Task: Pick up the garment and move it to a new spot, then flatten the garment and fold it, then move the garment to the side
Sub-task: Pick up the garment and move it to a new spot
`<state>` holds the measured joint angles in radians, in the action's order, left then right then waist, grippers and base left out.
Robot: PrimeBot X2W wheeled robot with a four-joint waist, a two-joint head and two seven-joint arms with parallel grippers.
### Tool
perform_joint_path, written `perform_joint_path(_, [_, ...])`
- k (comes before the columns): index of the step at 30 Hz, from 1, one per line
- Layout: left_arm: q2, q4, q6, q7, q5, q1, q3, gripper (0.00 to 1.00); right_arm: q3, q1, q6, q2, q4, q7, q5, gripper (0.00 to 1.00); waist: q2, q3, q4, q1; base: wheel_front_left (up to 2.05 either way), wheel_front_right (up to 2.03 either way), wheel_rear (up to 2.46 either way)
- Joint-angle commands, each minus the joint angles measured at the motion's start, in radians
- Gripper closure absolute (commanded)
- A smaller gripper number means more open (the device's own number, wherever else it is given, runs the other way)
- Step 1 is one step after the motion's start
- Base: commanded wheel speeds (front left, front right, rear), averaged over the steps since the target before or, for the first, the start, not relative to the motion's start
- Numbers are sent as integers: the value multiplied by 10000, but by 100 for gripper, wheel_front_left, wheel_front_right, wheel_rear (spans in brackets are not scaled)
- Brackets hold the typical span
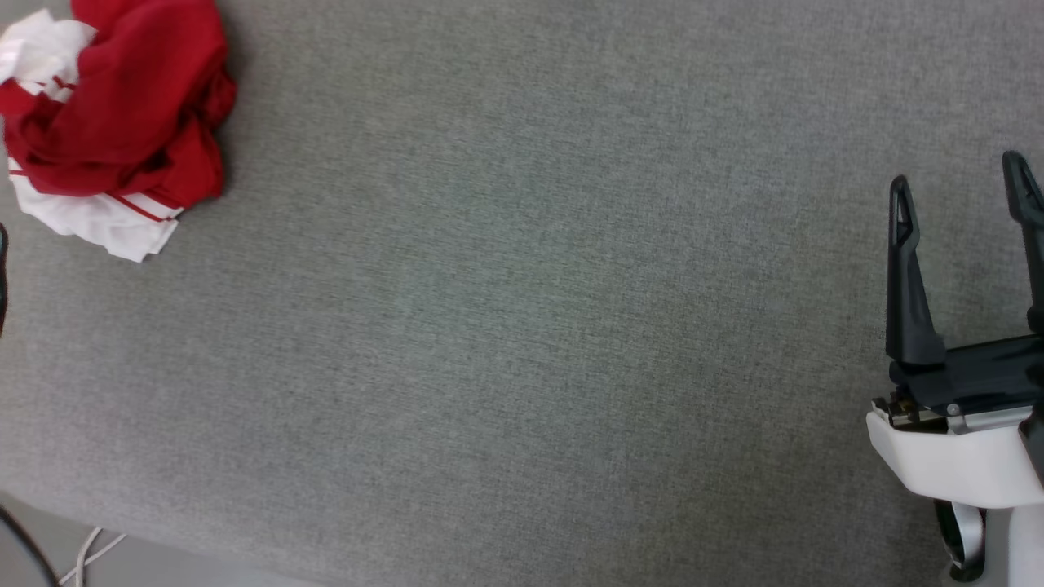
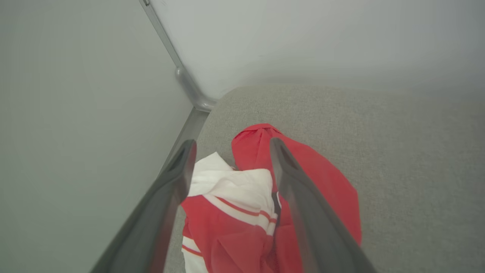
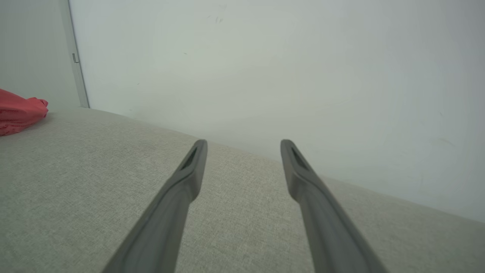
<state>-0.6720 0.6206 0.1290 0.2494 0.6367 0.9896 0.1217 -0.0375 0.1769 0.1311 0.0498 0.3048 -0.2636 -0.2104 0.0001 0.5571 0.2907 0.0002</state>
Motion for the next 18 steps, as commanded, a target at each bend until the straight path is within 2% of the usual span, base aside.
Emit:
perform_joint_path(1, [-223, 23, -4, 449, 422, 151, 242, 0, 27, 177, -7, 10, 123, -18, -46, 0, -1, 283, -176, -2, 0, 0, 0])
perform_joint_path(8, [-1288, -171, -2, 3786, 2998, 194, 2009, 0, 114, 399, -7, 10, 591, -18, -200, 0, -1, 1028, -482, -2, 0, 0, 0])
perform_joint_path(10, [-1622, -261, -2, 4443, 3469, 218, 2392, 0, 109, 472, -7, 8, 661, -18, -239, 0, -1, 1236, -550, -2, 0, 0, 0])
perform_joint_path(16, [-1793, 63, -1, 5340, 3901, 131, 3577, 0, 98, 609, -7, 8, 690, -18, -266, 0, -1, 1627, -679, -2, 0, 0, 0])
perform_joint_path(18, [-1419, 289, -1, 5218, 4173, 93, 3779, 0, 107, 626, -7, 10, 671, -18, -280, 0, -1, 1684, -692, -2, 0, 0, 0])
